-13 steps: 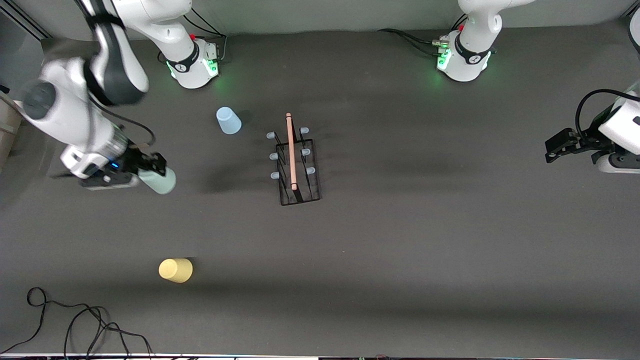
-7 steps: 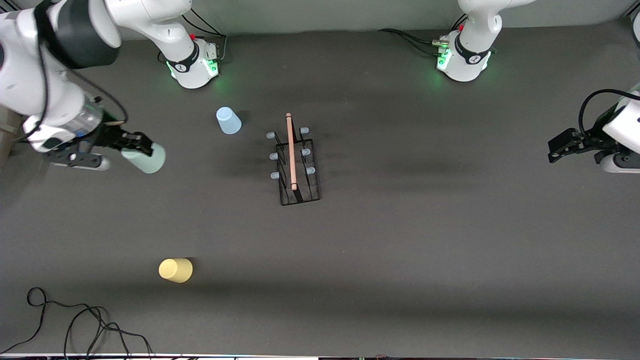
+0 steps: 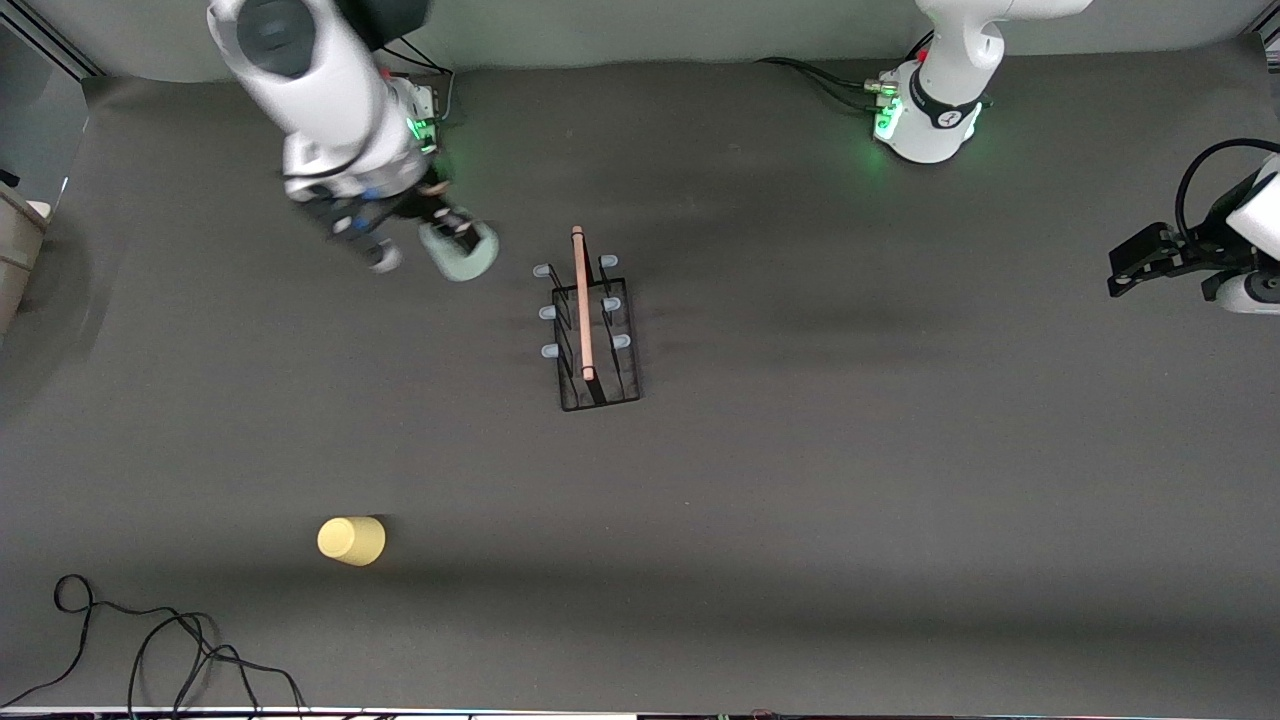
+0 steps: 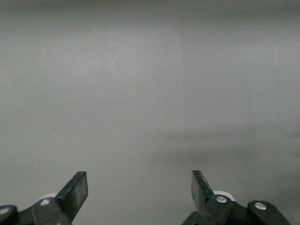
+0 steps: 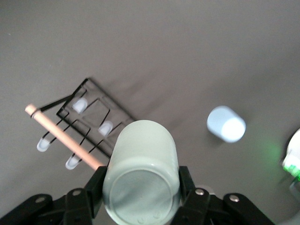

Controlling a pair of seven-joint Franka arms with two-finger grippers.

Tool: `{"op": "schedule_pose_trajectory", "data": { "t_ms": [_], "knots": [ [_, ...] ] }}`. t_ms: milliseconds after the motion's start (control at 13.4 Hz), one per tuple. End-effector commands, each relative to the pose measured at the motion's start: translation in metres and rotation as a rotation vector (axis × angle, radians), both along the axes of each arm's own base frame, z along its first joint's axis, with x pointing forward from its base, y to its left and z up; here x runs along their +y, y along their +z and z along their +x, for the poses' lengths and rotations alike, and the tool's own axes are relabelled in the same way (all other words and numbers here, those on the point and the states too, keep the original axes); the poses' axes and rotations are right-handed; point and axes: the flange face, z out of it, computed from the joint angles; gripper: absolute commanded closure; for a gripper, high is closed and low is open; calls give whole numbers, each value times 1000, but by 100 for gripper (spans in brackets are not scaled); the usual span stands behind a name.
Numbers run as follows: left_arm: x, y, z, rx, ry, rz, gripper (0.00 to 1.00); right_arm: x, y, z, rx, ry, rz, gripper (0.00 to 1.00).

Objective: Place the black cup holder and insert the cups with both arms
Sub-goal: 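Carry the green cup over the holder with the right gripper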

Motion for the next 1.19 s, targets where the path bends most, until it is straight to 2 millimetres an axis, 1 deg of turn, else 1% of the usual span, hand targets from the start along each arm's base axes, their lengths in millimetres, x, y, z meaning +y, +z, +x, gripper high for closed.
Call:
{"op": "schedule_pose_trajectory", "data": {
  "t_ms": [0, 75, 224, 373, 522, 671, 746, 1044, 1119],
  "knots": [
    [1, 2, -3, 9, -16, -4, 0, 38, -17, -16, 5, -138, -18, 100],
    [1, 0, -2, 10, -21, -3, 1, 50, -22, -24, 4, -158, -23, 100],
    [-5, -14, 3, 22, -27, -1, 1, 47, -35, -23, 3, -168, -24, 100],
    [-9, -13, 2, 24, -29, 1, 1, 41, -53, -26, -7, -176, -14, 100],
    [-6, -7, 1, 15, -30, -2, 0, 37, -71, -28, -14, -183, -9, 100],
    [-4, -8, 1, 11, 0, -3, 0, 34, -90, -31, -24, -187, -2, 100],
    [-2, -9, 1, 16, -6, -3, 0, 34, -100, -32, -32, -188, 3, 100],
    [-12, -6, -2, 22, -23, -3, 0, 38, -138, -27, -48, -192, 3, 100],
    [-9, -5, -2, 21, -26, -3, 0, 41, -147, -26, -51, -193, 1, 100]
  ]
}}
